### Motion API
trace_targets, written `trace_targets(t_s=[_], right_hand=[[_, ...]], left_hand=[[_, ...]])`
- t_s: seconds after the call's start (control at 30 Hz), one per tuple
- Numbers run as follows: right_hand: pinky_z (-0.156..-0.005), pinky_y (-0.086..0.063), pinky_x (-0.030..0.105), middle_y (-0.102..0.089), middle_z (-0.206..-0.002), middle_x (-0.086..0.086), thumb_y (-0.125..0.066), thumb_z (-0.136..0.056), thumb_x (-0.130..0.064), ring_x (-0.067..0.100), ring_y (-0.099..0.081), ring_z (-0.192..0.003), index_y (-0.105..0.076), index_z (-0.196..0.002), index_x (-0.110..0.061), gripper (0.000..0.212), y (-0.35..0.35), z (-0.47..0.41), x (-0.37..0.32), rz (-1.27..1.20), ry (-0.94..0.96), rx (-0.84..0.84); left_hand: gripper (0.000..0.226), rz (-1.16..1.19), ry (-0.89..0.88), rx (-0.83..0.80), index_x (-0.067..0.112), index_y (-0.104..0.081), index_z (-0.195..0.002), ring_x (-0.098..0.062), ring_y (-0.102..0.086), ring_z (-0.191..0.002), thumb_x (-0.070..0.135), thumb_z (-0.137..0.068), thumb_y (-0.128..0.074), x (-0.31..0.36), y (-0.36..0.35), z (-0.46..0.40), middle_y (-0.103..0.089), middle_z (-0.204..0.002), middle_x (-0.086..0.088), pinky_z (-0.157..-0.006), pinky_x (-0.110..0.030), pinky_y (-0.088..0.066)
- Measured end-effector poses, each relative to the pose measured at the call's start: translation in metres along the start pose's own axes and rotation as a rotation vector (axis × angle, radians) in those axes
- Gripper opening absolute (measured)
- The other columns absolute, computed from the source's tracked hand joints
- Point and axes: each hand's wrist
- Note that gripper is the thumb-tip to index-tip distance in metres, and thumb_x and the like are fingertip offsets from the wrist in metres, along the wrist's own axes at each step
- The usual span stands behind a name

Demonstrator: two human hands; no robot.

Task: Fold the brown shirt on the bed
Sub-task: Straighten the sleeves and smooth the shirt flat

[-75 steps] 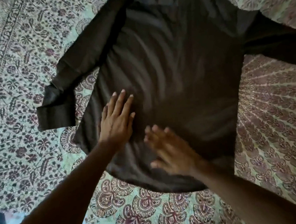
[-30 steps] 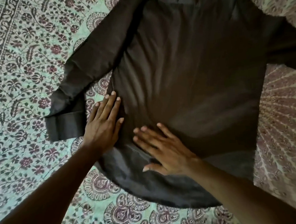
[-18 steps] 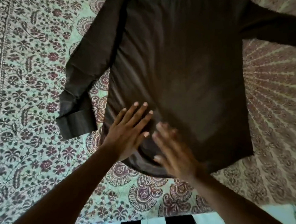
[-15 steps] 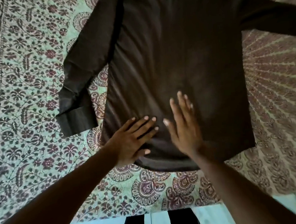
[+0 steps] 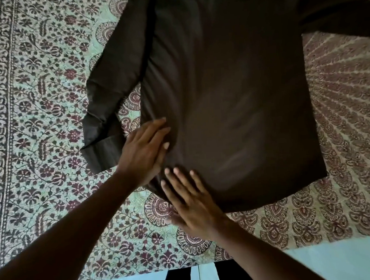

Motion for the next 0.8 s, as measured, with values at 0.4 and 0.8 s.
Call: trace_targets(t_s=[0.4,0.8], right_hand=[[-0.126,-0.019,0.055,-0.015,-0.171,0.013,-0.04,-0.106,-0.052,0.032,-0.01,-0.159,-0.025,-0.162,-0.01,0.072,0.037,-0.067,0.086,-0.111,-0.458,0.398],[-0.12,-0.014,0.067,-0.004,-0.173,0.005,-0.034,-0.098,-0.072,0.031,-0.002,-0.16,-0.019,-0.164,-0.012,0.09,0.021,-0.093,0.01,0.094,-0.172,0.122]], left_hand=[[0.069,-0.219,-0.072,-0.221,0.021,-0.015,-0.164,-0.02,-0.009,-0.159,0.053,-0.105,-0.033,-0.003,-0.032,0.051,-0.008,-0.173,0.0,-0.126,-0.049,-0.019],[0.034,0.126,0.21,0.137,0.002,-0.061,-0.128,-0.03,-0.057,-0.121,0.022,-0.107,-0.043,-0.015,0.016,0.064,-0.058,-0.138,-0.015,-0.096,-0.046,-0.052]])
Point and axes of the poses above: each hand's wrist, its own z-axis away from the middle knuckle, its own y-axis out of the back of the hand, x = y × z
